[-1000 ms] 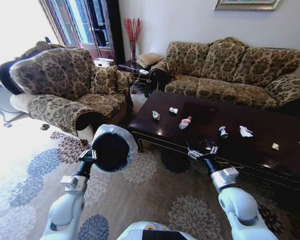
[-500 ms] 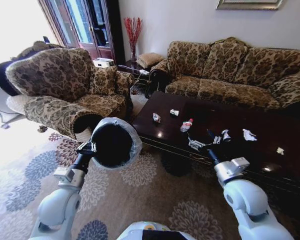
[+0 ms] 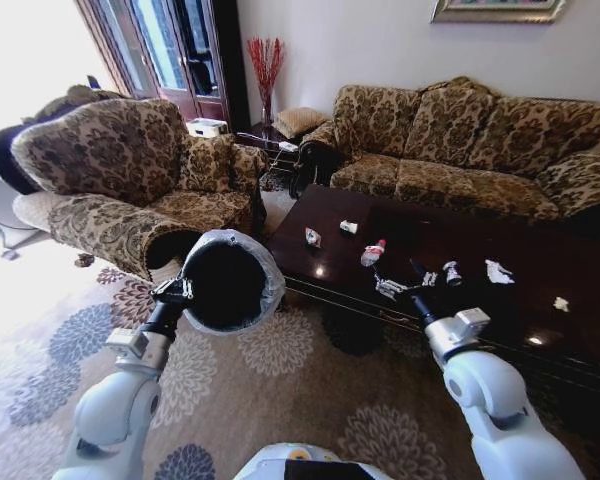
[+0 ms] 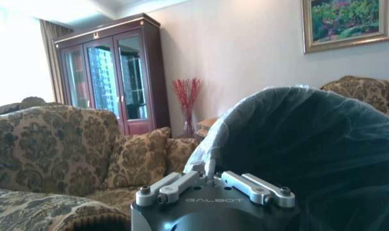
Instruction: Move to the front of the table and place the trash on the table into the trash bin.
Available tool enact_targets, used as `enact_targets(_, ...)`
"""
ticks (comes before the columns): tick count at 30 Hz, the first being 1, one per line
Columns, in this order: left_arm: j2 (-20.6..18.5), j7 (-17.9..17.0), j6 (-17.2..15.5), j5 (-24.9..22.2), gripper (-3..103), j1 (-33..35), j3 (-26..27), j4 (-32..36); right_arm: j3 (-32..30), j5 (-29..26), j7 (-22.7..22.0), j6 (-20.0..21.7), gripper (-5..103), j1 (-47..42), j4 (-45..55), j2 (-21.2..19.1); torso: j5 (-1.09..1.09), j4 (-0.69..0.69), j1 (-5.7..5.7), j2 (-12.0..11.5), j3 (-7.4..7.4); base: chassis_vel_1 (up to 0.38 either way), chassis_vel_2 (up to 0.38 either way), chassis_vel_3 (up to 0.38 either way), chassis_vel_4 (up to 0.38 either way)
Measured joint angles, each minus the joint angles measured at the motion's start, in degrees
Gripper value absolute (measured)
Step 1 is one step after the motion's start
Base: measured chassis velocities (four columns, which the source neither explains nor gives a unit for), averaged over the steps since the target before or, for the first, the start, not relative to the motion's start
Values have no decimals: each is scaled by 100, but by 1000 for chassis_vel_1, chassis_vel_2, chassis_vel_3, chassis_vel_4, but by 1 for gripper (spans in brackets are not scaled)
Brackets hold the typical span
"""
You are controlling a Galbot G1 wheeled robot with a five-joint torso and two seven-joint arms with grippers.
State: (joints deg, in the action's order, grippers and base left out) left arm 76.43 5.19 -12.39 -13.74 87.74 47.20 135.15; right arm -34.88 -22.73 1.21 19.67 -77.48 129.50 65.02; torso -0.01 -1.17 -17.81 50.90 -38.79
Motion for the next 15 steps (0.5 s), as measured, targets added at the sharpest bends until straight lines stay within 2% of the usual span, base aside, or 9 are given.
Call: enact_targets(15, 113, 85, 24, 25, 0, -185, -163, -171, 184, 175, 21, -180, 100, 140, -462, -7, 1, 0, -2, -1, -1, -145, 153, 149, -142)
